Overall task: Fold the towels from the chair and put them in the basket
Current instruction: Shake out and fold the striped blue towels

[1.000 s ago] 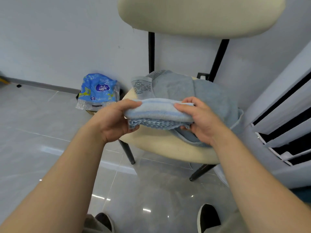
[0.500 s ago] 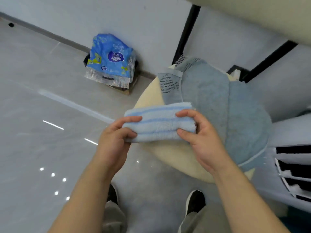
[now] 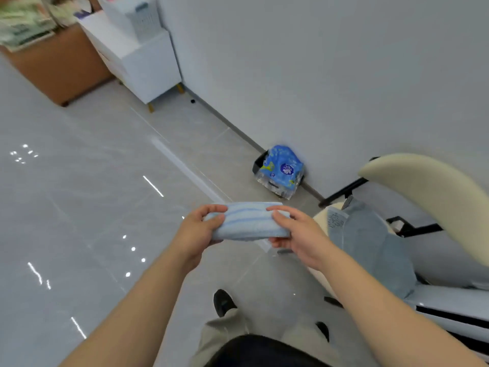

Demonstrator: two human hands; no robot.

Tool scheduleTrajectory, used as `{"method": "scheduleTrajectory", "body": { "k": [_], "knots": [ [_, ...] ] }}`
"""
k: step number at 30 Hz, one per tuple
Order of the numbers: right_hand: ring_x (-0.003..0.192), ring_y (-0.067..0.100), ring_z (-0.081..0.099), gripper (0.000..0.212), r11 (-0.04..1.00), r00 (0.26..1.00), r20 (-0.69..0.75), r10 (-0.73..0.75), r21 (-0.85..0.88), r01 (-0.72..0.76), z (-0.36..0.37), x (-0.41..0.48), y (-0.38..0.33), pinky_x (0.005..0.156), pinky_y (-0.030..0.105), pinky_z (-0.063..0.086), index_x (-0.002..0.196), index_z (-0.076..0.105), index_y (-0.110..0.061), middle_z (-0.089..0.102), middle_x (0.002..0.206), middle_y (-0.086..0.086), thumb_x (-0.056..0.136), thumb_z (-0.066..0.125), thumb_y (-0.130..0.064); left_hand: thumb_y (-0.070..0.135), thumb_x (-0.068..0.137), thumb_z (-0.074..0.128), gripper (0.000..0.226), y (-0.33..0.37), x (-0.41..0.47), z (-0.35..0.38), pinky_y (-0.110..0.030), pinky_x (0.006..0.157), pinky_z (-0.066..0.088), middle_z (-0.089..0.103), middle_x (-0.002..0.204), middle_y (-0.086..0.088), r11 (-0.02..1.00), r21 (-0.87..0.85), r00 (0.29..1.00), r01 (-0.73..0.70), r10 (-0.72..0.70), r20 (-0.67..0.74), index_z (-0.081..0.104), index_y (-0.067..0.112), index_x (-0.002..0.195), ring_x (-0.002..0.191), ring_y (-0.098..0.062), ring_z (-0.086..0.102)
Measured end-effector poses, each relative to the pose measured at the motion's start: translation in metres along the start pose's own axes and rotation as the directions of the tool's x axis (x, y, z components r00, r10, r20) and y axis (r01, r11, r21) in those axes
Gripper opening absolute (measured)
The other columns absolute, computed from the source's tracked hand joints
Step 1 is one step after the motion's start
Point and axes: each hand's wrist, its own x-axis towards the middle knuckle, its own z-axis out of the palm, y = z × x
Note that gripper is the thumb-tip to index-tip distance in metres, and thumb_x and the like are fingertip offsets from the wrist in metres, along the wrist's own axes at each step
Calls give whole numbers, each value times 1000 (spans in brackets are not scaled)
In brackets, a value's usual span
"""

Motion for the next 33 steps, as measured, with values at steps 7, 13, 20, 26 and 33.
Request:
{"method": "scheduleTrajectory", "body": {
  "k": [7, 13, 20, 26, 33],
  "knots": [
    [66, 24, 61, 17, 994, 993, 64, -99, -40, 102, 105, 55, -85, 61, 35, 52, 111, 71, -14, 58, 100, 12, 96, 65, -12, 23, 98, 60, 13, 91, 35, -92, -29, 60, 54, 63, 106, -5, 970, 83, 969, -230, 236, -73, 69, 27, 107, 77, -18, 61],
    [78, 25, 63, 22, 993, 990, 88, -114, -34, 117, 165, 168, -138, 70, 34, 55, 110, 73, -23, 58, 112, 11, 96, 64, -9, 26, 98, 61, 13, 160, 138, -152, -29, 61, 57, 63, 107, -6, 957, 137, 961, -255, 267, -75, 70, 29, 107, 80, -22, 64],
    [104, 31, 63, 25, 990, 990, 116, -84, -105, 96, 264, 335, -251, 75, 33, 58, 112, 72, -30, 55, 127, 13, 99, 60, -12, 10, 96, 64, 29, 292, 287, -252, -30, 74, 58, 57, 123, -12, 993, 70, 995, -91, 88, 36, 67, 25, 120, 102, -29, 64],
    [100, 29, 63, 32, 975, 982, 179, -64, -198, 100, 367, 442, -385, 78, 36, 61, 116, 67, -23, 51, 125, 8, 95, 59, -1, 6, 95, 64, 34, 406, 390, -336, -31, 76, 58, 55, 125, -13, 993, 52, 994, -103, 105, -29, 64, 29, 121, 106, -32, 63],
    [90, 24, 56, 46, 886, 974, 218, -66, -436, 158, 478, 604, -491, 72, 36, 59, 114, 67, -22, 50, 117, 8, 84, 55, 11, 3, 97, 57, 34, 481, 555, -428, -31, 71, 59, 50, 129, -10, 997, 32, 994, -72, 74, -76, 61, 30, 117, 103, -32, 62]
  ]
}}
